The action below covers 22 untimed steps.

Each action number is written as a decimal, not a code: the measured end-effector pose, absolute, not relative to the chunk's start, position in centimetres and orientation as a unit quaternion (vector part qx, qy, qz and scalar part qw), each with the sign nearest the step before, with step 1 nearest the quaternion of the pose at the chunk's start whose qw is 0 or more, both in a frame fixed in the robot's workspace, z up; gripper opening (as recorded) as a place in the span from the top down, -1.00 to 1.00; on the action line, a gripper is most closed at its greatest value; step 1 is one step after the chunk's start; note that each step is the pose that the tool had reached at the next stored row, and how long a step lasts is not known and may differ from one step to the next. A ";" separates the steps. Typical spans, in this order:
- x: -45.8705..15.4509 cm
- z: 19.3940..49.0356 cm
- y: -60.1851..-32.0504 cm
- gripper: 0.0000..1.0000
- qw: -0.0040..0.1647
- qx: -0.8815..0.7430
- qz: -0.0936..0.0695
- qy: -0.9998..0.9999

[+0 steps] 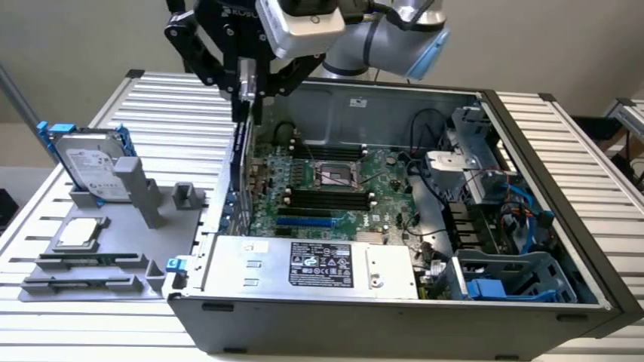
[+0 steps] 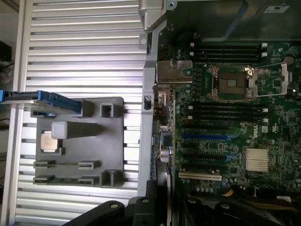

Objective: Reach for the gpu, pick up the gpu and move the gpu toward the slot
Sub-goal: 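Pick up the gpu and move the gpu toward the slot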

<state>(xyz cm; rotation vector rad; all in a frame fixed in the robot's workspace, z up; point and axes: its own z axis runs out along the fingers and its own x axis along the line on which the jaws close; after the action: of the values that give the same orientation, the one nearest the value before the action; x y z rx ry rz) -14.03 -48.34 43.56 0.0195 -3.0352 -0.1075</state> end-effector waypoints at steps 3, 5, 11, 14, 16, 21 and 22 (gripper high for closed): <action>-12.7 43.5 -48.3 0.48 0.054 0.006 -0.035 -0.998; -11.8 43.5 -48.3 0.48 0.055 0.006 -0.033 -0.998; -10.3 43.4 -47.6 0.48 0.057 0.006 -0.023 -0.998; -9.4 43.3 -47.2 0.48 0.058 0.005 -0.020 -0.998; -8.7 43.3 -46.9 0.48 0.058 0.005 -0.020 -0.998; -6.6 43.2 -46.3 0.48 0.058 0.005 -0.018 -0.998; -6.2 43.2 -46.1 0.48 0.058 0.005 -0.017 -0.998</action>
<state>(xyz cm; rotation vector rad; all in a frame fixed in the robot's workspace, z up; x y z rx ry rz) -6.18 -46.13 43.18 0.0158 -3.0256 -0.0526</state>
